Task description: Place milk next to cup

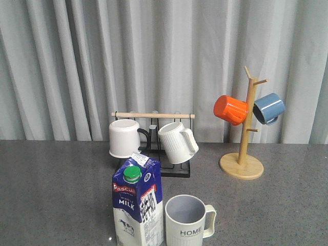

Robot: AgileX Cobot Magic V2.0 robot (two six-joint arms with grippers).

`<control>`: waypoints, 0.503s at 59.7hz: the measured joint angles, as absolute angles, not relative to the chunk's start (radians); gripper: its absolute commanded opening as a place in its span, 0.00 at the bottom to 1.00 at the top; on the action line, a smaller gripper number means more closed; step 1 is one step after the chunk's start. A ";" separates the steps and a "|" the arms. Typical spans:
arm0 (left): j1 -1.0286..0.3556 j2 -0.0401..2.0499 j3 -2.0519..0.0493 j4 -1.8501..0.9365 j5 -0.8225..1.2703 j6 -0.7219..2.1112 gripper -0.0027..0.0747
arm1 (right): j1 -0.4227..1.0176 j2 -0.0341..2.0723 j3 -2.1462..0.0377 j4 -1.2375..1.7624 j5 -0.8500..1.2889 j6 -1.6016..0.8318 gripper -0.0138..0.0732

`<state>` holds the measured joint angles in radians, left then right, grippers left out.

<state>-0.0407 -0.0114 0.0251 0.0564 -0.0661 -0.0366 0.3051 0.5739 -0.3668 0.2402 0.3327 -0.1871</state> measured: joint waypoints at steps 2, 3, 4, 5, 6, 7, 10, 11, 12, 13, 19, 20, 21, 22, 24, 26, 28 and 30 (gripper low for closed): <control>-0.041 -0.011 0.025 0.056 -0.066 -0.037 0.03 | 0.305 0.574 -0.367 0.240 0.333 -0.187 0.15; -0.041 -0.011 0.025 0.056 -0.066 -0.037 0.03 | 0.305 0.574 -0.367 0.240 0.333 -0.187 0.15; -0.041 -0.011 0.025 0.056 -0.066 -0.037 0.03 | 0.305 0.574 -0.367 0.240 0.333 -0.187 0.15; -0.041 -0.011 0.025 0.056 -0.066 -0.037 0.03 | 0.305 0.574 -0.367 0.240 0.333 -0.187 0.15; -0.041 -0.011 0.025 0.056 -0.066 -0.037 0.03 | 0.305 0.574 -0.367 0.240 0.333 -0.187 0.15; -0.041 -0.011 0.025 0.056 -0.066 -0.037 0.03 | 0.305 0.574 -0.367 0.240 0.333 -0.187 0.15; -0.041 -0.011 0.025 0.056 -0.066 -0.037 0.03 | 0.305 0.574 -0.367 0.240 0.333 -0.187 0.15; -0.041 -0.011 0.025 0.056 -0.066 -0.037 0.03 | 0.305 0.574 -0.367 0.240 0.333 -0.187 0.15; -0.041 -0.011 0.025 0.056 -0.066 -0.037 0.03 | 0.305 0.574 -0.367 0.240 0.333 -0.187 0.15; -0.041 -0.011 0.025 0.056 -0.066 -0.037 0.03 | 0.305 0.574 -0.367 0.240 0.333 -0.187 0.15; -0.041 -0.011 0.025 0.056 -0.066 -0.037 0.03 | 0.305 0.574 -0.367 0.239 0.333 -0.187 0.15; -0.041 -0.011 0.025 0.056 -0.066 -0.037 0.03 | 0.305 0.574 -0.367 0.239 0.333 -0.187 0.15; -0.041 -0.011 0.025 0.056 -0.066 -0.037 0.03 | 0.305 0.574 -0.367 0.238 0.333 -0.187 0.15; -0.041 -0.011 0.025 0.056 -0.066 -0.037 0.03 | 0.305 0.574 -0.367 0.238 0.333 -0.187 0.15; -0.041 -0.011 0.025 0.056 -0.066 -0.037 0.03 | 0.305 0.574 -0.364 0.237 0.333 -0.187 0.15; -0.041 -0.011 0.025 0.056 -0.066 -0.037 0.03 | 0.305 0.574 -0.360 0.236 0.332 -0.187 0.15; -0.041 -0.011 0.025 0.056 -0.066 -0.037 0.03 | 0.305 0.573 -0.351 0.235 0.323 -0.187 0.15; -0.041 -0.011 0.025 0.056 -0.066 -0.037 0.03 | 0.305 0.567 -0.338 0.234 0.304 -0.187 0.15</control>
<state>-0.0407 -0.0114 0.0251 0.0564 -0.0661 -0.0366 0.3051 0.5673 -0.3379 0.2338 0.3035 -0.1871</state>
